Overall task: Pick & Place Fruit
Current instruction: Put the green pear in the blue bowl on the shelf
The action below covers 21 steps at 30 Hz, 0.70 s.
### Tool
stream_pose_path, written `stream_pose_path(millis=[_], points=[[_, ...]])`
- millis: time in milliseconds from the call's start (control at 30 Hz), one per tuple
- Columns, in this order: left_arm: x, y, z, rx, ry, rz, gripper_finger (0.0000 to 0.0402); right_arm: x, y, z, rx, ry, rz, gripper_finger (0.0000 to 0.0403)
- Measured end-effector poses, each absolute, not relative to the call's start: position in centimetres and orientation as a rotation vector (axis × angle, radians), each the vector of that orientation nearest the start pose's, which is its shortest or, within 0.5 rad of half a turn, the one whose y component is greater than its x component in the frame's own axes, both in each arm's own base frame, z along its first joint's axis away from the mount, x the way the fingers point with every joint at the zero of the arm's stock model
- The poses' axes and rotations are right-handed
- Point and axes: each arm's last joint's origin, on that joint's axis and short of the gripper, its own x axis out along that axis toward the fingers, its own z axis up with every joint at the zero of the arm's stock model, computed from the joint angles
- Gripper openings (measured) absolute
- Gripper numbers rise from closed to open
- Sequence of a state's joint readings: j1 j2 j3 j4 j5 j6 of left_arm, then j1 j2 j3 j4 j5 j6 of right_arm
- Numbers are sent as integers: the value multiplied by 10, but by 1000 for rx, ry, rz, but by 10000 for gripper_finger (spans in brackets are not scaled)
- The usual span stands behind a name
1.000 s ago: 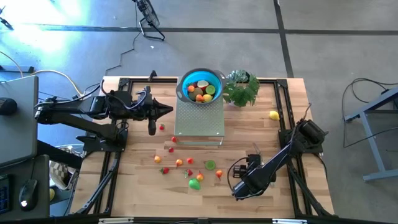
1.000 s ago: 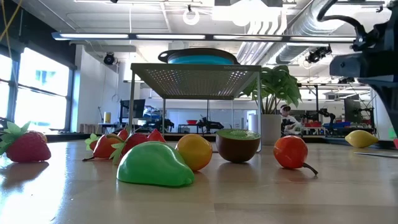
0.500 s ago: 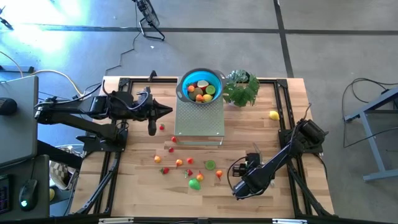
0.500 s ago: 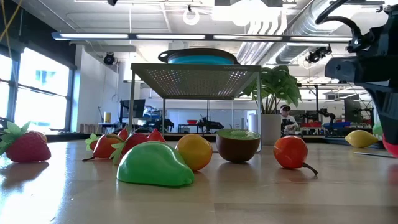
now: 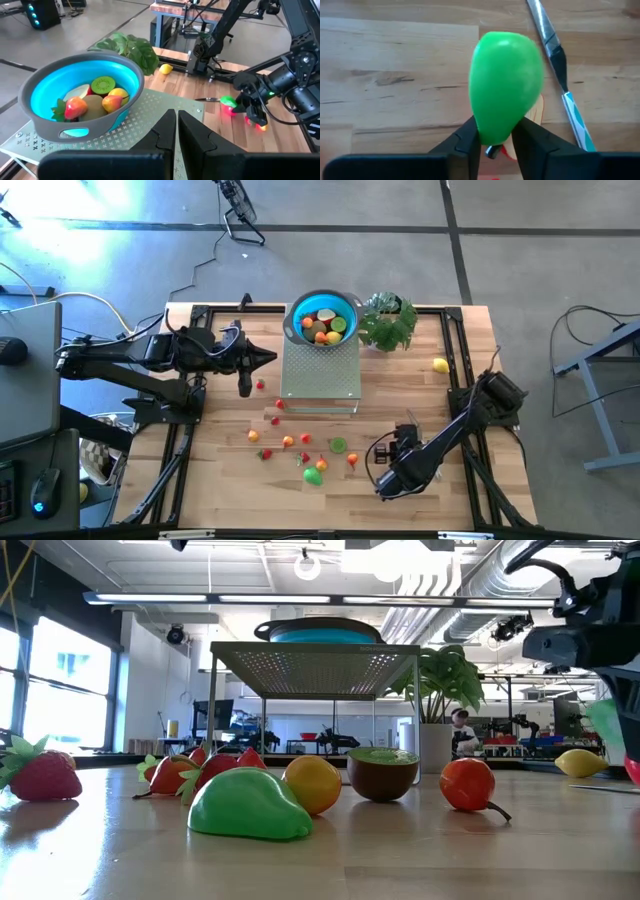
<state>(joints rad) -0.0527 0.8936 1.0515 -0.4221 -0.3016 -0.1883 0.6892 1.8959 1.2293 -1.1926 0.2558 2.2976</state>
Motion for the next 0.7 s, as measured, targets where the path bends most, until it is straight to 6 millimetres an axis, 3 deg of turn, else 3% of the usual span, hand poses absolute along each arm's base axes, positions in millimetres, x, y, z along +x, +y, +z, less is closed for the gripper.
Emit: stream_pose_path(millis=[333,700], points=[[179,-1,382,-140,236,272,14,239,187,169,876,990,-1331,30],[179,-1,382,-140,236,272,14,231,178,199,888,947,-1262,28]])
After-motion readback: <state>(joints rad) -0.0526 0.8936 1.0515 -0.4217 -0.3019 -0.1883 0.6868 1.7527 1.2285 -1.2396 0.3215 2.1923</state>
